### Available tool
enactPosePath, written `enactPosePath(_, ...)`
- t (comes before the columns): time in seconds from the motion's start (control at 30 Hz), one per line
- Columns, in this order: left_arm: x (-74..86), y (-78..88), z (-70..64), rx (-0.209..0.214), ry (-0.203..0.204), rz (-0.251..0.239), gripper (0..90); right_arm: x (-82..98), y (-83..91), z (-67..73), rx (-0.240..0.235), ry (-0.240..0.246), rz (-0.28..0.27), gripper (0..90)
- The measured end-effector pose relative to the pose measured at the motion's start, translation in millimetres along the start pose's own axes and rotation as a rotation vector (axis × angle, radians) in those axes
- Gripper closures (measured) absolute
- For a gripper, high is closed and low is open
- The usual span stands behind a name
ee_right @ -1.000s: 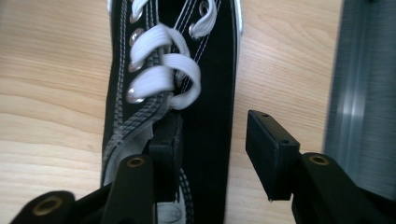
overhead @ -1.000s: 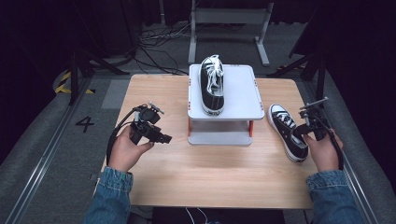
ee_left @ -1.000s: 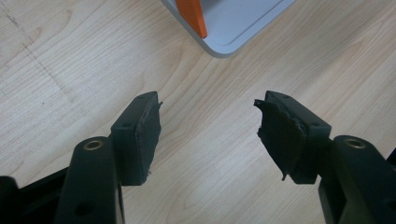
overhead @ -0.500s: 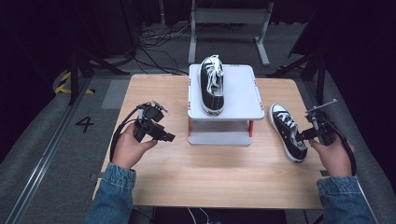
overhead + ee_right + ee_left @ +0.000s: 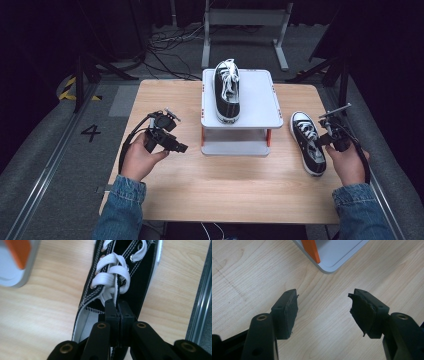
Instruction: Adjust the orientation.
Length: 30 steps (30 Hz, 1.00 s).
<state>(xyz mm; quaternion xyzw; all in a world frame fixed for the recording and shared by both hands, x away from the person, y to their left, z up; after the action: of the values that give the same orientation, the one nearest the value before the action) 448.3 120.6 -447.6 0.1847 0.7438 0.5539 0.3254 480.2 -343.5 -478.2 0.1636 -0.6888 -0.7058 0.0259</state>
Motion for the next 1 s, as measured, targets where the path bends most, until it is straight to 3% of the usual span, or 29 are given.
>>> enactPosePath(0.17,-8.1,-2.7,-2.8,0.011,-0.014,0.006,38.3,12.5,15.9,16.6,-0.020,0.032,0.016,88.2)
enactPosePath(0.3,-16.0,-5.2,-6.3,0.018,-0.036,0.005,38.3,23.7,18.5,15.0,-0.026,0.008,0.035,88.4)
enactPosePath(0.37,-19.7,-6.7,-7.4,0.018,-0.047,0.008,38.3,32.6,22.3,12.6,-0.077,-0.019,0.048,88.5)
enactPosePath(0.47,-22.2,-8.1,-7.9,0.018,-0.055,0.014,38.3,45.4,23.4,15.2,-0.120,-0.018,0.092,87.8)
enactPosePath(0.57,-25.6,-10.7,-10.6,0.023,-0.066,0.027,38.2,55.9,15.8,19.0,-0.063,0.030,0.148,79.0)
enactPosePath(0.6,-26.2,-10.8,-11.5,0.023,-0.066,0.024,38.2,56.2,16.4,22.4,-0.074,0.047,0.149,74.4)
enactPosePath(0.67,-26.6,-10.5,-13.1,0.029,-0.069,0.022,38.2,54.8,21.1,21.9,0.005,0.101,0.125,58.0)
enactPosePath(0.77,-26.2,-10.2,-12.1,0.025,-0.069,0.023,38.1,55.3,26.6,21.4,0.053,0.157,0.113,47.0)
enactPosePath(0.87,-25.9,-9.9,-11.9,0.029,-0.062,0.018,38.1,51.6,23.5,21.0,0.102,0.224,0.094,42.7)
enactPosePath(1.0,-24.0,-9.7,-10.6,0.028,-0.063,0.019,38.1,43.1,9.4,22.4,0.113,0.265,0.088,38.2)
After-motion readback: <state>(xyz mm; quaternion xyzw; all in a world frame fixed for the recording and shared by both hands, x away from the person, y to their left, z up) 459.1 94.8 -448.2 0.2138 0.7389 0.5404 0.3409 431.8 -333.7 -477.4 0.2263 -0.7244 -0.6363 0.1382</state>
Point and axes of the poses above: each handheld gripper's, and its own axes: y roughly backward along the jaws, x roughly out of its underside, z roughly to its left, the point moved 10 cm from there along -y, roughly forward along the jaws, and after that the axes turned 9 degrees about z, right-handed, at the moved point
